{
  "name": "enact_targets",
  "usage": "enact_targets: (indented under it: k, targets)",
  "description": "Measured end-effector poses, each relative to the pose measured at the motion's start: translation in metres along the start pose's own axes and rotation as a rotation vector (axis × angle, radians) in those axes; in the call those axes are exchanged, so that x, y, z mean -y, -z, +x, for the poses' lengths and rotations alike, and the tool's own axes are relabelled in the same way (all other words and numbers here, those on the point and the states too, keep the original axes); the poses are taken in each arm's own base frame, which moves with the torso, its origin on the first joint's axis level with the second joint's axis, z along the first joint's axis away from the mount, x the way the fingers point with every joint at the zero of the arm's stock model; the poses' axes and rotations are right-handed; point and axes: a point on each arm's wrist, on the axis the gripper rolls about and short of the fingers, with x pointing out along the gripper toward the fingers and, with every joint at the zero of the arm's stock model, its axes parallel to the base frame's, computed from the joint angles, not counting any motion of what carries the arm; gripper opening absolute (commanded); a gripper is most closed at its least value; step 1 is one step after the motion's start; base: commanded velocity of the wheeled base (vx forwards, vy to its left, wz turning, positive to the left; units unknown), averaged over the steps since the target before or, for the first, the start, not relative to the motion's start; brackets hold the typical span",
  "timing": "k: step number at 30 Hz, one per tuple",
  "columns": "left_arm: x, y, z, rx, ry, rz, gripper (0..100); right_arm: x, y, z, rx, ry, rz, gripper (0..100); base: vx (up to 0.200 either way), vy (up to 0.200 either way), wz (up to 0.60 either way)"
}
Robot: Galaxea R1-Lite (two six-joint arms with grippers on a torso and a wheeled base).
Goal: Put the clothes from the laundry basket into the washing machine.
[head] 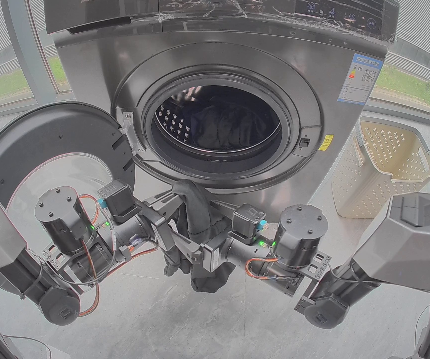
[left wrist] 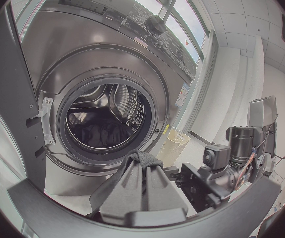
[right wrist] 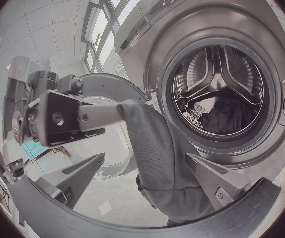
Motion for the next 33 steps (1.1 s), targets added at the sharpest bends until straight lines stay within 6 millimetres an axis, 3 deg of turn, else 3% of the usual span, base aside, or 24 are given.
enact_targets:
  k: [8,21,27,33]
  targets:
    - [0.0,-0.001,0.0,0.002,-0.001,0.001,0,0.021,0.01,0.012,-0.005,0.055,-0.02,100,0.0,0.0,0.0]
    - [-0.001,-0.001,-0.001,0.003,-0.002,0.001,0,0.05,0.004,-0.003,-0.023,0.132,-0.037,100,0.0,0.0,0.0]
    - [0.0,-0.001,-0.002,0.001,0.001,0.0,0,0.057,-0.002,0.0,-0.01,0.149,-0.056,100,0.0,0.0,0.0]
    - [0.001,-0.001,-0.002,-0.001,0.002,0.0,0,0.053,-0.006,0.007,-0.003,0.133,-0.057,100,0.0,0.0,0.0]
